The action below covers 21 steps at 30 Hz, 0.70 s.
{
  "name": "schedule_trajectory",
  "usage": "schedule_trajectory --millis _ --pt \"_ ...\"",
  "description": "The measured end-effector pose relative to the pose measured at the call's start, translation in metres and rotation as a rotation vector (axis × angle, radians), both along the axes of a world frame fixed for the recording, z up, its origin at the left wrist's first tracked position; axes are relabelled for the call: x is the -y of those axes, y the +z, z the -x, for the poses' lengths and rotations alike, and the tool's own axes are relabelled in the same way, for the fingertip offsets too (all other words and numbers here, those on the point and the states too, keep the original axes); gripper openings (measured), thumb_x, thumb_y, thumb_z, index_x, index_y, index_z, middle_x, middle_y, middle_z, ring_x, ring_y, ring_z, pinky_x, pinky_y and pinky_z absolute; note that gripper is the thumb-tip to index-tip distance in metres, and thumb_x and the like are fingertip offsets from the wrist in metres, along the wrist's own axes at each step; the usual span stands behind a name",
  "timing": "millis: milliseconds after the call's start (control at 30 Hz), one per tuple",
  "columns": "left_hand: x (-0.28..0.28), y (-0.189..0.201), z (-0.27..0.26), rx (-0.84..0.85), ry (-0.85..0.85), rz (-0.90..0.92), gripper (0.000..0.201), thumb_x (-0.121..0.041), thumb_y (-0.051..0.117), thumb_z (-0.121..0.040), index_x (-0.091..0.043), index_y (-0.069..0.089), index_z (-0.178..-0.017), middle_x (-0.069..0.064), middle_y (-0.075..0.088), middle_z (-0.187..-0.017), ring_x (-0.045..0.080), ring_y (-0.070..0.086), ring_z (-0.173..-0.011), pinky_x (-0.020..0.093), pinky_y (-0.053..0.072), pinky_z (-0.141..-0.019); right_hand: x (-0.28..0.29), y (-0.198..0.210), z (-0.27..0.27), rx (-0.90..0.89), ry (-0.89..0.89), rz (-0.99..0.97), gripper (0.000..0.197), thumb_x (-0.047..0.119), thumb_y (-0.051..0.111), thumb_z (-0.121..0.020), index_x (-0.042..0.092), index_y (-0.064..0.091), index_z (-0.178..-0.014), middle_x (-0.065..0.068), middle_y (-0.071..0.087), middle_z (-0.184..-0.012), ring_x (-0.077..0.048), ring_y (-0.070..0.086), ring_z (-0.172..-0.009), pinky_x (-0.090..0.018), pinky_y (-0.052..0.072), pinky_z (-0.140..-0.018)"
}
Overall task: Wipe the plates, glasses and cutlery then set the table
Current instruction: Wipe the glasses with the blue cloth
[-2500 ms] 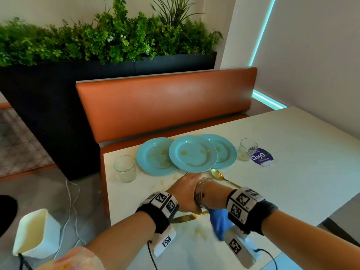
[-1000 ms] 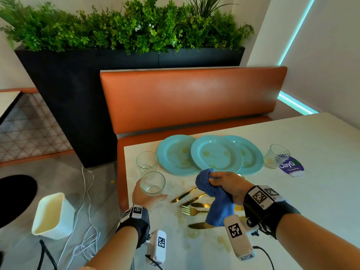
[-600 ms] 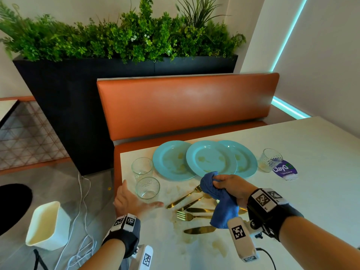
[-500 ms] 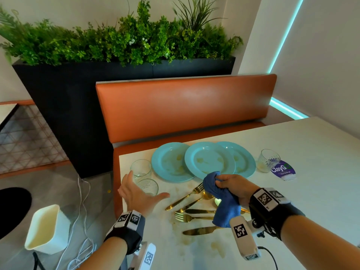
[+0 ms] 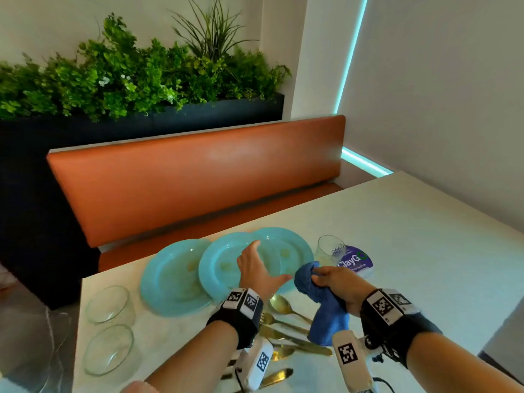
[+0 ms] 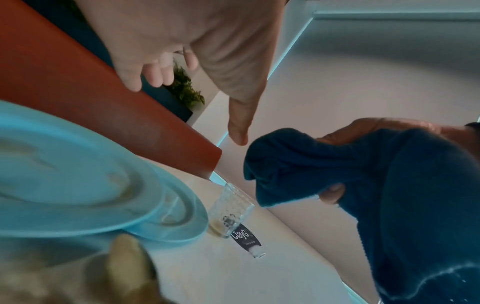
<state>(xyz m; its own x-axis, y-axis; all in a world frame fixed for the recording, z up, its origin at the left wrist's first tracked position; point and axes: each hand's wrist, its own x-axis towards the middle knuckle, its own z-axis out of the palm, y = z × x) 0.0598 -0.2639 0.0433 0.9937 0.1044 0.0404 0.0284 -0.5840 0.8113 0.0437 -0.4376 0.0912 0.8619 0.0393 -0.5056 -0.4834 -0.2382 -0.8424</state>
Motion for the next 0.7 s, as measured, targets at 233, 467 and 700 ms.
schedule_trajectory --millis 233,467,700 --pt "0.105 -0.036 -0.08 -0.244 -0.086 0.1 0.105 -0.033 0.084 -0.066 -0.008 0.021 -0.146 0.009 0.03 -0.149 0.024 0.029 -0.139 0.032 0.028 -0.111 0.105 -0.001 -0.062 -0.025 -0.11 0.044 0.023 0.002 0.053 -0.091 0.009 0.064 -0.072 -0.012 0.062 -0.076 -0.022 0.056 -0.071 -0.032 0.046 -0.069" --pt "0.157 -0.073 -0.11 -0.388 -0.031 0.244 0.125 -0.013 0.089 -0.056 -0.012 0.006 -0.149 0.009 0.025 -0.154 0.023 0.029 -0.142 0.033 0.031 -0.111 0.149 -0.006 -0.099 -0.036 -0.133 0.059 0.021 0.002 0.054 -0.091 0.008 0.064 -0.074 -0.008 0.062 -0.073 -0.016 0.057 -0.065 -0.025 0.047 -0.061" --pt "0.174 -0.085 -0.125 -0.336 -0.013 0.184 0.111 -0.02 0.088 -0.057 -0.017 0.023 -0.146 0.005 0.039 -0.147 0.024 0.041 -0.134 0.034 0.038 -0.108 0.156 -0.009 -0.104 -0.037 -0.073 0.108 0.018 0.005 0.055 -0.09 0.012 0.065 -0.077 -0.005 0.063 -0.075 -0.014 0.057 -0.066 -0.023 0.048 -0.061"
